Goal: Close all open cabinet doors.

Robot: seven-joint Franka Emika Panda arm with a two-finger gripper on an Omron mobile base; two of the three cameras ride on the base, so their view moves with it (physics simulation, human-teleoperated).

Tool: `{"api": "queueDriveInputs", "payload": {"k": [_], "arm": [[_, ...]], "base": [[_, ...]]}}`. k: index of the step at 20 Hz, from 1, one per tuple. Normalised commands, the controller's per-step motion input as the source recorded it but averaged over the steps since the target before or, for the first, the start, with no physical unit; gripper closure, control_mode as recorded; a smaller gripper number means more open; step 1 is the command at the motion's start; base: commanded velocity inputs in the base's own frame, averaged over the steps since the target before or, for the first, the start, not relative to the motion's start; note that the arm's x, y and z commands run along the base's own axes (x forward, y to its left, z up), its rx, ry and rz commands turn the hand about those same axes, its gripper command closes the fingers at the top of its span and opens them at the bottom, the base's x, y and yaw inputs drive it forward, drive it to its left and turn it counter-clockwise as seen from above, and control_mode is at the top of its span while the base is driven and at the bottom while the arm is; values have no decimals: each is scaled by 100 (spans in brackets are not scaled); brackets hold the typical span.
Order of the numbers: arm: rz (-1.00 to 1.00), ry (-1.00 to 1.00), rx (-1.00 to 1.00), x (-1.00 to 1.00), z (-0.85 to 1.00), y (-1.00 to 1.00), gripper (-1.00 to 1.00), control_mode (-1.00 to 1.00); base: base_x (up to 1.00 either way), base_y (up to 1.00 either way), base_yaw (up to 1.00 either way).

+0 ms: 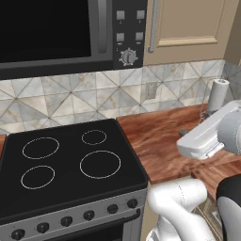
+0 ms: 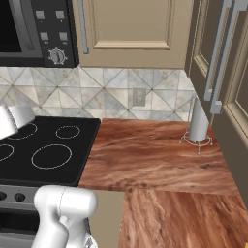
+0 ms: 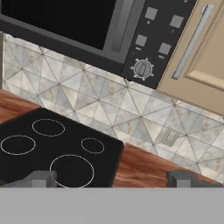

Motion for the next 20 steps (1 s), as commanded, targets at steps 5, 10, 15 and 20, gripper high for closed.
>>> {"api": "queueDriveInputs", "payload": {"k": [5,10,15,20], "arm": [[0,1,5,0,-2,0,-100,-100],[0,0,0,0,0,0,-100,-100],[0,0,0,-6,-1,16,-100,-100],[0,0,0,-7,-6,22,-100,100]], "base": [[0,0,0],[0,0,0],[0,0,0],[-1,27,0]]}}
